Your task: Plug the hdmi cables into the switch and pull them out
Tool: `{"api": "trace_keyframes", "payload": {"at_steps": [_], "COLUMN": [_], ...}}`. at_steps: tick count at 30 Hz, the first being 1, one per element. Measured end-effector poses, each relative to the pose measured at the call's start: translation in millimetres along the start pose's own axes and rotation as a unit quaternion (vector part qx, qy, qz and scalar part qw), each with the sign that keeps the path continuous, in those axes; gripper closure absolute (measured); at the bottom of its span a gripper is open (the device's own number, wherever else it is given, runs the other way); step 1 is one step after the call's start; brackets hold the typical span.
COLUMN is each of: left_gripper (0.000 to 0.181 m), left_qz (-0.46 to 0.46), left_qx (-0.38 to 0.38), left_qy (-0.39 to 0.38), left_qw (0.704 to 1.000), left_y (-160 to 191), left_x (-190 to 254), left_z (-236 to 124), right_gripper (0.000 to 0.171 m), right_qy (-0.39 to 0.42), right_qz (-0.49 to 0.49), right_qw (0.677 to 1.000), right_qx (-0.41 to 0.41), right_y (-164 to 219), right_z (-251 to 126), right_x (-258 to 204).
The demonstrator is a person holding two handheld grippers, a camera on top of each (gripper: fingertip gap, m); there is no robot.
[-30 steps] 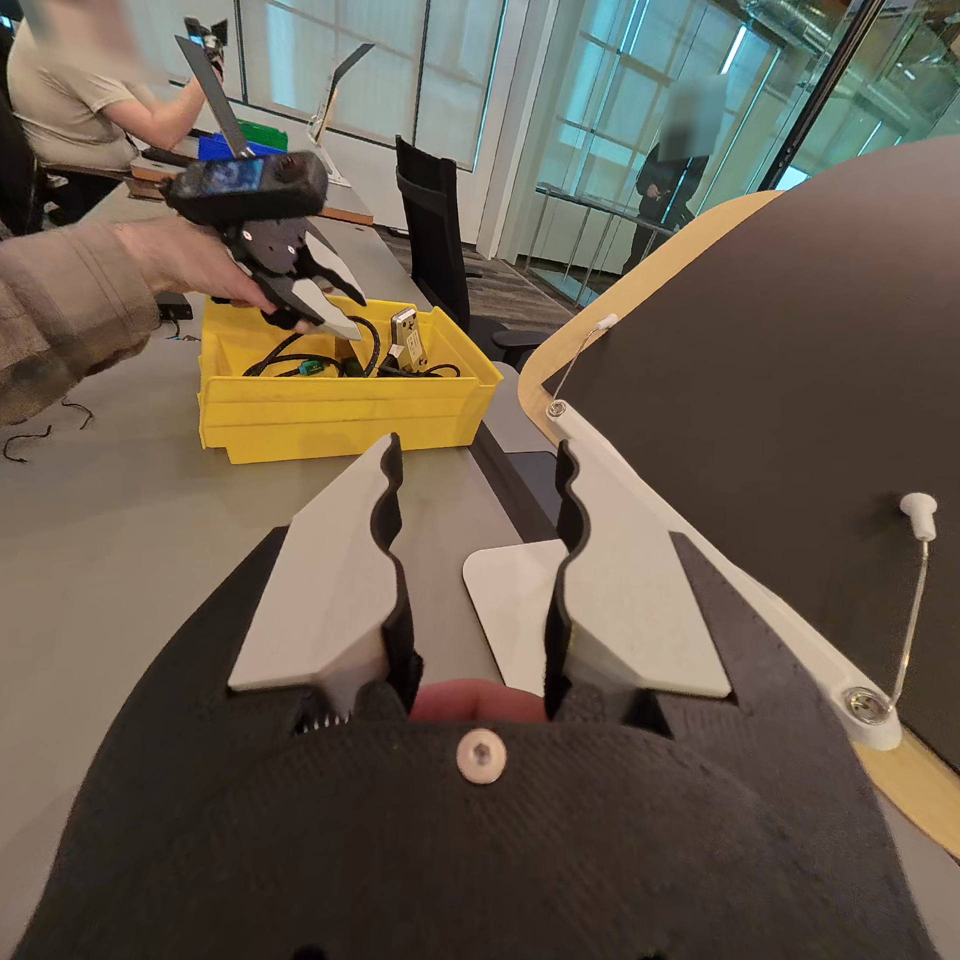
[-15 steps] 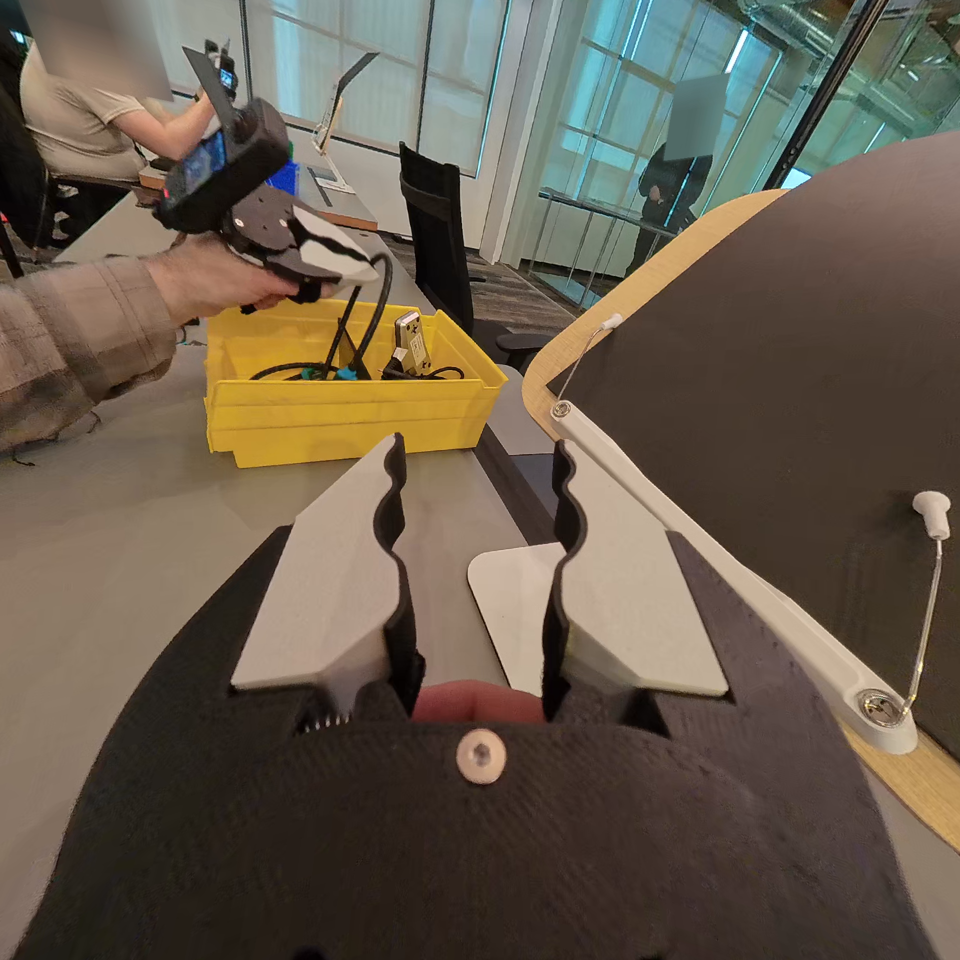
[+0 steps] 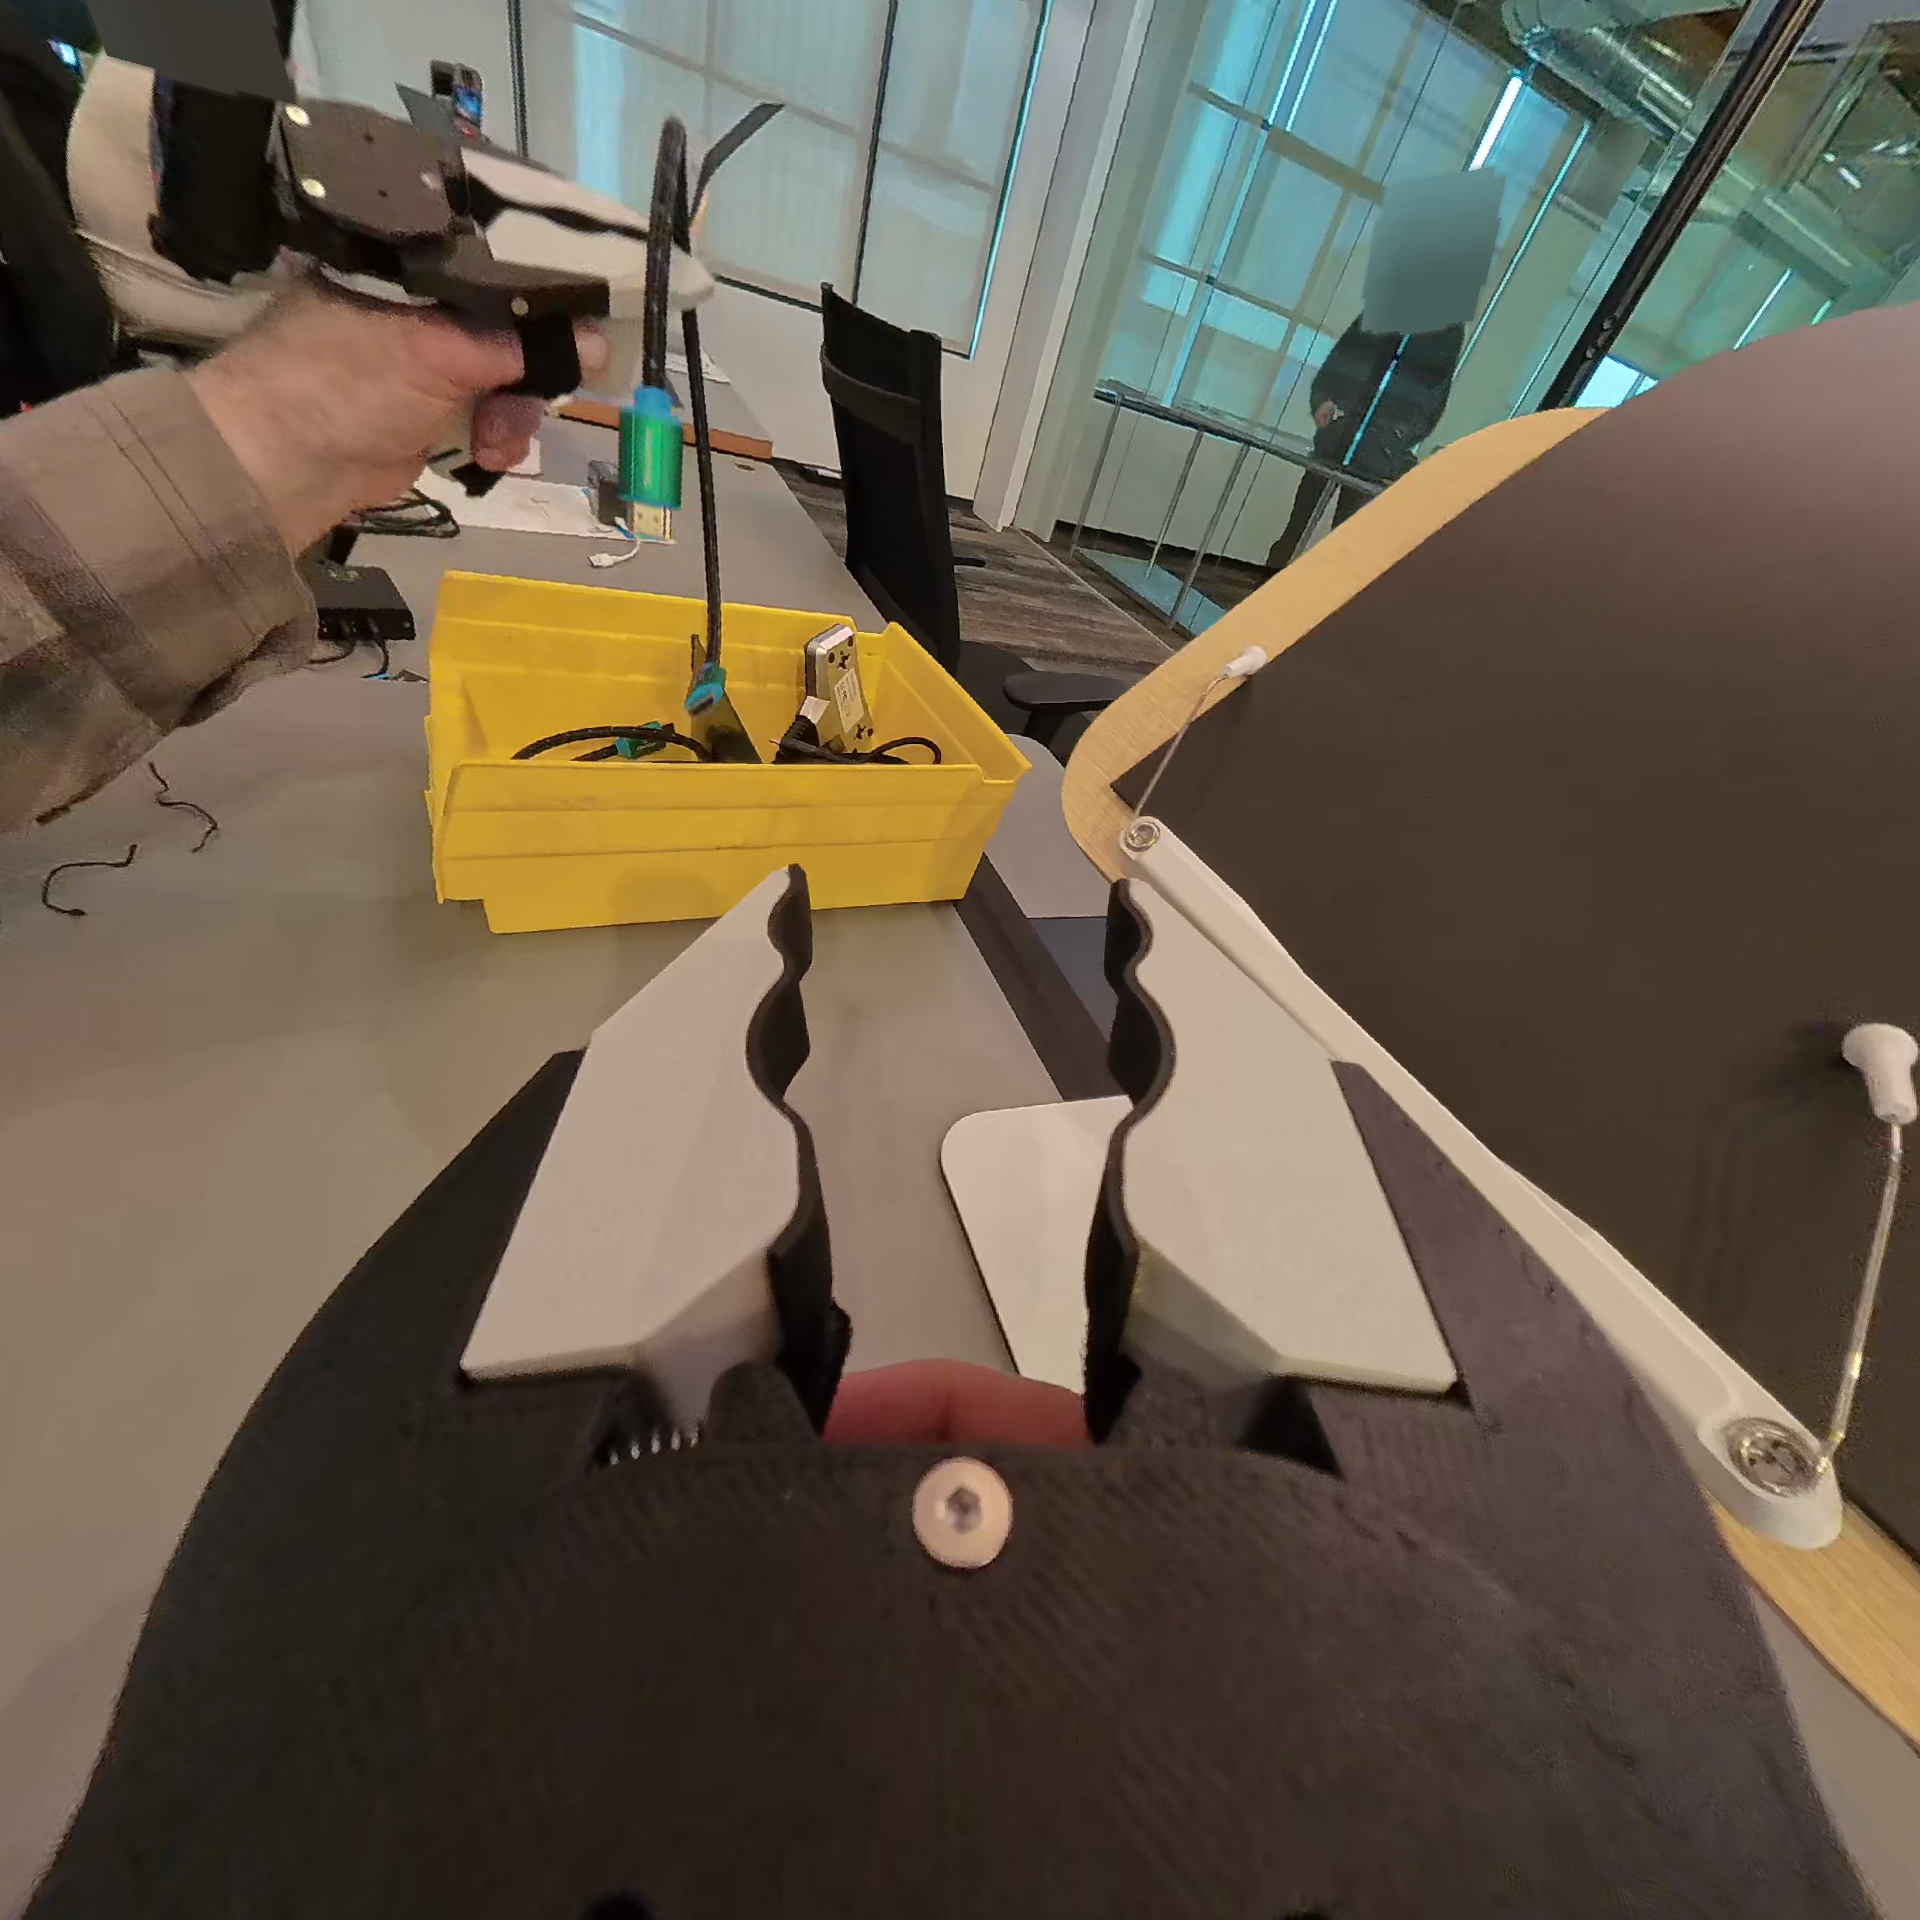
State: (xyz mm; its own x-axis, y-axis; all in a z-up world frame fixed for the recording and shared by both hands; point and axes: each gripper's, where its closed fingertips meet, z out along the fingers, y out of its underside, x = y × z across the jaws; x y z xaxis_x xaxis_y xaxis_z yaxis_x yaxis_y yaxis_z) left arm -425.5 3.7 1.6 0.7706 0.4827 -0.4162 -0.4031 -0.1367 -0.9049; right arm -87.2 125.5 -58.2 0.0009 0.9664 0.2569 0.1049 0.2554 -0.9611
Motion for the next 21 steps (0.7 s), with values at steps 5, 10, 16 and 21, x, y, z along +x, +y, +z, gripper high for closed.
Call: {"api": "trace_keyframes", "payload": {"at_steps": [5, 10, 16, 21], "left_gripper": [0.175, 0.174, 0.174, 0.174], "left_qz": [-0.004, -0.019, -0.038, -0.04], "left_qx": [0.054, 0.093, 0.114, 0.117], "left_qy": [0.007, 0.06, 0.091, 0.116], "left_qw": [0.998, 0.994, 0.989, 0.985], "left_y": [-47.6, -89.5, -120.2, -126.3], "left_x": [6.9, 47.5, 108.4, 139.7], "left_z": [-17.3, -25.8, -26.8, -27.1], "right_gripper": [0.116, 0.103, 0.099, 0.113], "right_qy": [-0.008, -0.037, -0.118, -0.057], "right_qz": [-0.014, 0.006, 0.115, 0.16], "right_qw": [1.0, 0.999, 0.986, 0.986], "right_qx": [-0.007, 0.0, 0.027, 0.008], "right_y": [-1.9, -3.4, -13.7, 7.9], "right_z": [4.7, 17.3, 46.4, 65.6], "right_x": [-8.4, -25.1, -68.7, -55.7]}}
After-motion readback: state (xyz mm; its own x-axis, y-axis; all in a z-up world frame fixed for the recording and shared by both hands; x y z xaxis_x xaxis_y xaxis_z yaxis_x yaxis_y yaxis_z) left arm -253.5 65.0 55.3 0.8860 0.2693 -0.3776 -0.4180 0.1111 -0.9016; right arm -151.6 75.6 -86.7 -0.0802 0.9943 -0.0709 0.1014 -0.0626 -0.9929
